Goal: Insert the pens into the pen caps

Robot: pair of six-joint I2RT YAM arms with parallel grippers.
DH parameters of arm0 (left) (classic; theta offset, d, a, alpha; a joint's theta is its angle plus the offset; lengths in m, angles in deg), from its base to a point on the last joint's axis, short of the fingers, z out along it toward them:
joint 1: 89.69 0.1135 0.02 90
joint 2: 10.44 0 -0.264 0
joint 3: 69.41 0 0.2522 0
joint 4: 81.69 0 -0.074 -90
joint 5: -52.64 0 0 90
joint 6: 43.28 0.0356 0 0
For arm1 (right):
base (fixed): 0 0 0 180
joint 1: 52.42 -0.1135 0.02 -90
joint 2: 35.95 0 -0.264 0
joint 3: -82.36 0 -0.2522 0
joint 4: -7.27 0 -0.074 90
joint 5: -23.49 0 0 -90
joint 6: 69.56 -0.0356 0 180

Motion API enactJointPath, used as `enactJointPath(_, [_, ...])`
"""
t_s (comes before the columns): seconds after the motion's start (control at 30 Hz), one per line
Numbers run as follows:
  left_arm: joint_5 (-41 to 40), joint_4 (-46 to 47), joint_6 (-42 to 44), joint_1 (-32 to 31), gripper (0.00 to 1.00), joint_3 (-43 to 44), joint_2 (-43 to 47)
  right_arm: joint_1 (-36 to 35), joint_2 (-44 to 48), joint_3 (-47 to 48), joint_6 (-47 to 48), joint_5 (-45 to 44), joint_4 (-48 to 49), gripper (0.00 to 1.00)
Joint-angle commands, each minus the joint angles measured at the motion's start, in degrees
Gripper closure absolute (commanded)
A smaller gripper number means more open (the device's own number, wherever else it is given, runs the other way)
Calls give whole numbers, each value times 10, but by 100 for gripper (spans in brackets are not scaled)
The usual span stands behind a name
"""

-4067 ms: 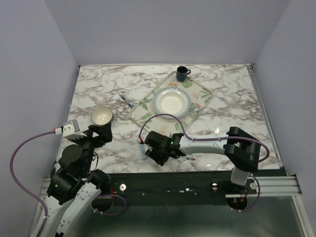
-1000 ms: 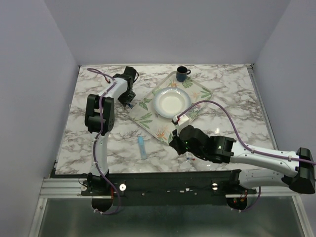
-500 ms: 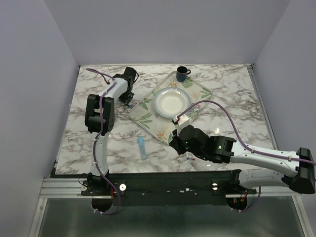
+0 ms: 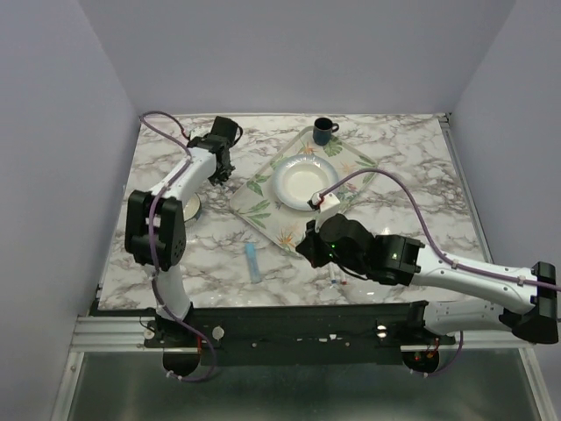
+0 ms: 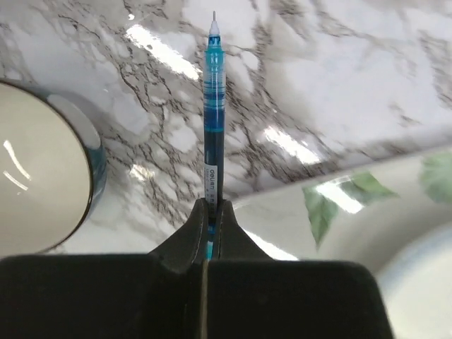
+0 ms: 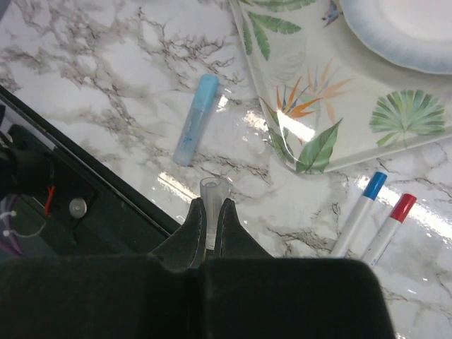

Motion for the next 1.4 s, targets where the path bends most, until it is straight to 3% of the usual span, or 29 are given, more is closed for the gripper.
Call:
enactJointPath(0.0, [37, 87, 153, -50, 100, -58, 172, 9, -19, 47, -68, -57, -38, 99])
enactJointPath(0.1, [119, 178, 209, -79, 100, -168, 285, 26, -20, 57, -119, -68, -34, 99])
enactJointPath(0.13, [184, 208, 219, -85, 100, -239, 348, 30, -20, 57, -128, -68, -30, 99])
enactJointPath(0.23, [302, 286, 226, -100, 100, -345, 454, 34, -1, 56, -147, -84, -5, 99])
enactJointPath(0.33, [405, 329, 246, -109, 100, -414, 540, 40, 21, 64, -147, -111, 17, 99])
enactJointPath(0.37, [475, 341, 250, -110, 100, -430, 561, 41, 27, 66, -136, -121, 25, 99])
enactJointPath(0.5, [622, 482, 219, -120, 100, -518, 651, 44, 55, 61, -101, -150, 98, 99])
enactJointPath(0.63, [639, 496, 225, -136, 100, -556, 717, 51, 61, 56, -68, -141, 164, 99])
enactJointPath(0.8, [636, 492, 234, -142, 100, -560, 738, 73, 55, 25, -96, -73, 277, 99])
enactJointPath(1.37, [657, 495, 235, -150, 100, -560, 733, 75, -2, 35, -104, -69, 369, 99])
